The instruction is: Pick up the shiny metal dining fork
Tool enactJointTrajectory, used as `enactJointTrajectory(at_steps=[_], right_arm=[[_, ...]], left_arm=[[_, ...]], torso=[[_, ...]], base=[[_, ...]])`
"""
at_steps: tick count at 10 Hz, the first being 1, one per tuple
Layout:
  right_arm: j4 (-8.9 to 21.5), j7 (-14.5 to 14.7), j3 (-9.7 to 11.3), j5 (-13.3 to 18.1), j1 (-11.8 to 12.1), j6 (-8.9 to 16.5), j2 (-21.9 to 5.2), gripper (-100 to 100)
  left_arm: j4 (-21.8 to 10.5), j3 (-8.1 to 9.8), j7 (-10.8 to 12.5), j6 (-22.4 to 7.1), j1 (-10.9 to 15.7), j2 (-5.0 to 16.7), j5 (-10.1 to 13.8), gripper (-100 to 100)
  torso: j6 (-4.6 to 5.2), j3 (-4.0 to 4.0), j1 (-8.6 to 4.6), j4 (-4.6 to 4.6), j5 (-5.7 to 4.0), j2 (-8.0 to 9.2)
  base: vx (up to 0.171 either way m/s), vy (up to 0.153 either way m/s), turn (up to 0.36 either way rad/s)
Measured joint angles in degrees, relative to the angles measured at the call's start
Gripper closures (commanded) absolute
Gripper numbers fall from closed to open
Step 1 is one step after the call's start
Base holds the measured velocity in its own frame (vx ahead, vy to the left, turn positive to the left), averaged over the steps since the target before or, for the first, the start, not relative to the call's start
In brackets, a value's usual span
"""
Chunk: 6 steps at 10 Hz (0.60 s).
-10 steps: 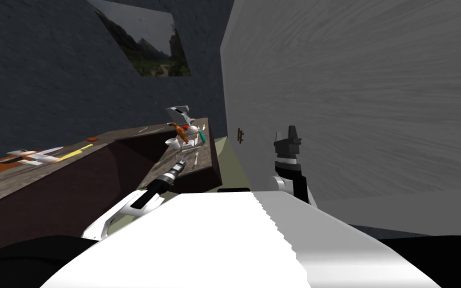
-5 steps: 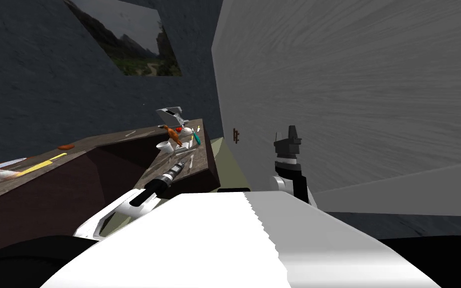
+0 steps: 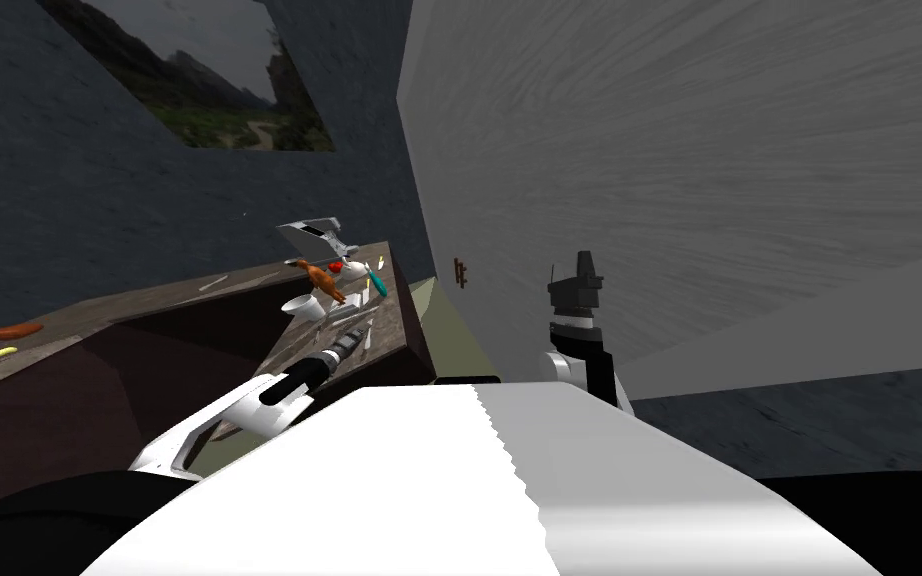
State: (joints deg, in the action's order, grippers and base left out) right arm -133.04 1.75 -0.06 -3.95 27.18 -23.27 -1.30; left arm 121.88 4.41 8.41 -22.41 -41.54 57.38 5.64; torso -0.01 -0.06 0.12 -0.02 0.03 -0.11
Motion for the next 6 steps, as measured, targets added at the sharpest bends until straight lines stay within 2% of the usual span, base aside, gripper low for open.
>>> enactJointTrajectory(at_steps=[1,2,3,4,5,6], right_arm=[[0.0,0.0,0.0,0.0,0.0,0.0,0.0,0],[0.0,0.0,-0.01,0.0,0.01,0.0,0.0,0],[0.0,0.0,0.0,0.0,0.01,0.0,0.0,0],[0.0,0.0,0.0,0.0,0.0,0.0,0.0,0],[0.0,0.0,0.0,0.0,0.0,0.0,0.0,0],[0.0,-0.01,0.02,0.0,0.02,0.0,-0.01,0]], left_arm=[[-1.29,-0.37,0.24,-1.86,0.39,1.48,1.27,-100],[-1.53,0.05,0.45,-2.85,-0.31,2.32,1.98,-100],[-1.21,0.51,0.7,-4.37,-1.02,3.36,2.96,-100],[-1.92,0.24,0.84,-6.02,-0.76,4.33,4.03,-100],[-2.53,0.18,0.97,-7.47,-0.86,5.34,5.2,-100],[-2.44,0.18,1.02,-8.63,-1.05,5.52,5.49,-100]], torso=[[-0.01,-0.01,0.03,0.0,0.01,-0.02],[-0.08,0.02,0.01,0.01,0.0,0.02],[-0.04,0.02,-0.02,0.01,-0.01,0.03],[-0.02,0.01,-0.01,0.0,0.0,0.02],[-0.03,0.0,0.03,0.0,0.01,-0.01],[-0.08,0.01,-0.02,0.01,0.01,0.01]], base=[[0.026,0.019,-0.064],[0.025,0.009,-0.107],[0.028,0.015,-0.237],[0.034,0.028,-0.255],[0.024,0.03,-0.053],[0.022,0.024,-0.099]])
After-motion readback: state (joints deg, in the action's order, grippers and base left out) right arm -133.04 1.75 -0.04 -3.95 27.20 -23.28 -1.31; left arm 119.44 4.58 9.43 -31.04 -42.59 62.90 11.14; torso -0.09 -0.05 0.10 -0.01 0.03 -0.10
